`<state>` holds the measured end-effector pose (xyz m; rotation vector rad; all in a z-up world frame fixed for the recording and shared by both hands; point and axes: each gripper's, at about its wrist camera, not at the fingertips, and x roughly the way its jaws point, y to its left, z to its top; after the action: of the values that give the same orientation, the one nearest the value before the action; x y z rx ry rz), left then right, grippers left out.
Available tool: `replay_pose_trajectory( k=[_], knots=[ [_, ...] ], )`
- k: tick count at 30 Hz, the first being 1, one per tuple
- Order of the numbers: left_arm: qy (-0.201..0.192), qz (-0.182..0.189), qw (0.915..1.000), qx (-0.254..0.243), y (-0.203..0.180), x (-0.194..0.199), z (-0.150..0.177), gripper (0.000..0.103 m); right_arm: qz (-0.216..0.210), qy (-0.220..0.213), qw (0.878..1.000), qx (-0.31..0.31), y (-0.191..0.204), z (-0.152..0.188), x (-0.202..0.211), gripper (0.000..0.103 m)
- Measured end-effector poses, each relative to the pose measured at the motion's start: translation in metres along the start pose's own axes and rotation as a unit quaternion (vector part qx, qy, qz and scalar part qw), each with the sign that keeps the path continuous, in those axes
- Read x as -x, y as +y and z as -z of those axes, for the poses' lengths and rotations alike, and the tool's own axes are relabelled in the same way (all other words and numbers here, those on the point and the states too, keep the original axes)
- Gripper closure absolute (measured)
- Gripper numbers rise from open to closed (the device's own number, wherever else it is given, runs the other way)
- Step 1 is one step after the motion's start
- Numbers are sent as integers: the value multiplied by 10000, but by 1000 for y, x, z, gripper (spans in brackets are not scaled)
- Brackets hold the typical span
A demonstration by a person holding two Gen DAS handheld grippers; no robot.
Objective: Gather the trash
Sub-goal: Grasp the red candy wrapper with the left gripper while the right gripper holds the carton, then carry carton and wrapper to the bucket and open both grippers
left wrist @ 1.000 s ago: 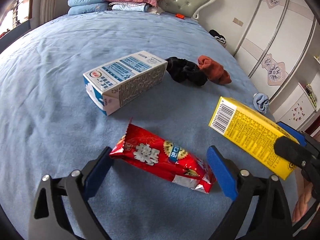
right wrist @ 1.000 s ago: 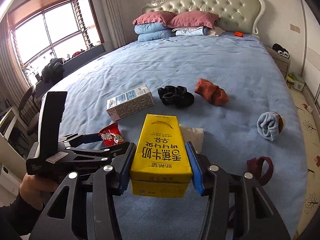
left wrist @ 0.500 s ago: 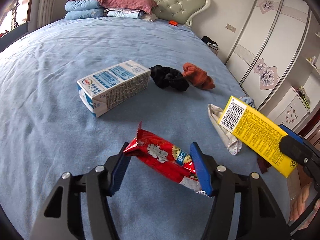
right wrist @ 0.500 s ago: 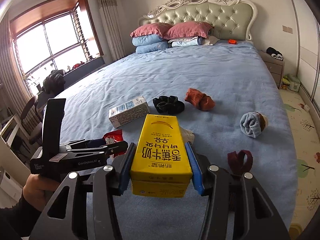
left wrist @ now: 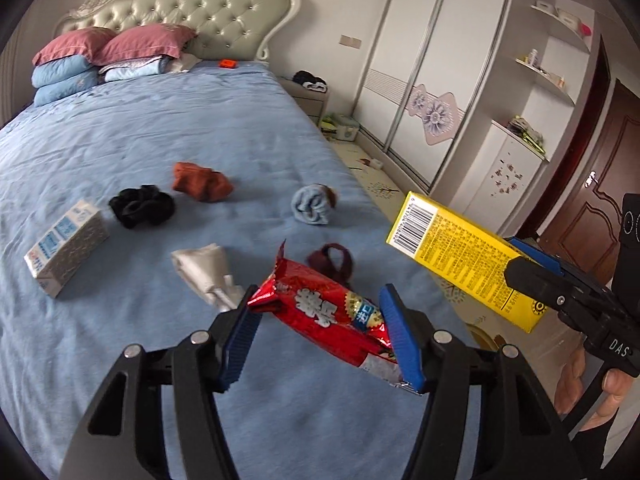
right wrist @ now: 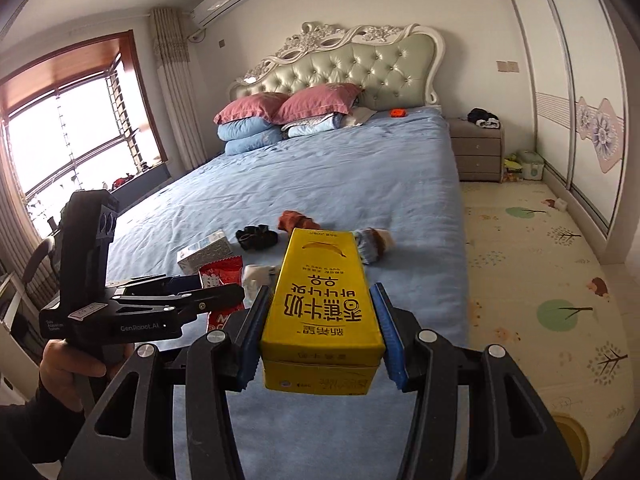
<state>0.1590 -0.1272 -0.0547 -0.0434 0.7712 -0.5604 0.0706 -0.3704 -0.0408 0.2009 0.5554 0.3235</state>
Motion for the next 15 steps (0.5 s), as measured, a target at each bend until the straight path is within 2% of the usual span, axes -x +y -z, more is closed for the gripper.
replay_pose_trajectory(
  k=[4, 8, 11, 15],
  knots=[
    [252, 336, 9984, -375, -57, -32, -2, 43, 397, -69, 9983, -410, -56, 19, 39, 54],
    [650, 687, 9927, -743, -122, -75, 4, 43, 900, -95, 9920, -886, -113, 49, 77, 54],
    [954, 957, 9861, -967, -168, -107, 11, 42, 1170, -108, 9846, -1296, -151, 75, 102, 54],
    [1432, 1291, 9732, -1256, -223, -146, 26, 42, 1482, 0, 9735, -1743, -194, 114, 123, 54]
  ],
)
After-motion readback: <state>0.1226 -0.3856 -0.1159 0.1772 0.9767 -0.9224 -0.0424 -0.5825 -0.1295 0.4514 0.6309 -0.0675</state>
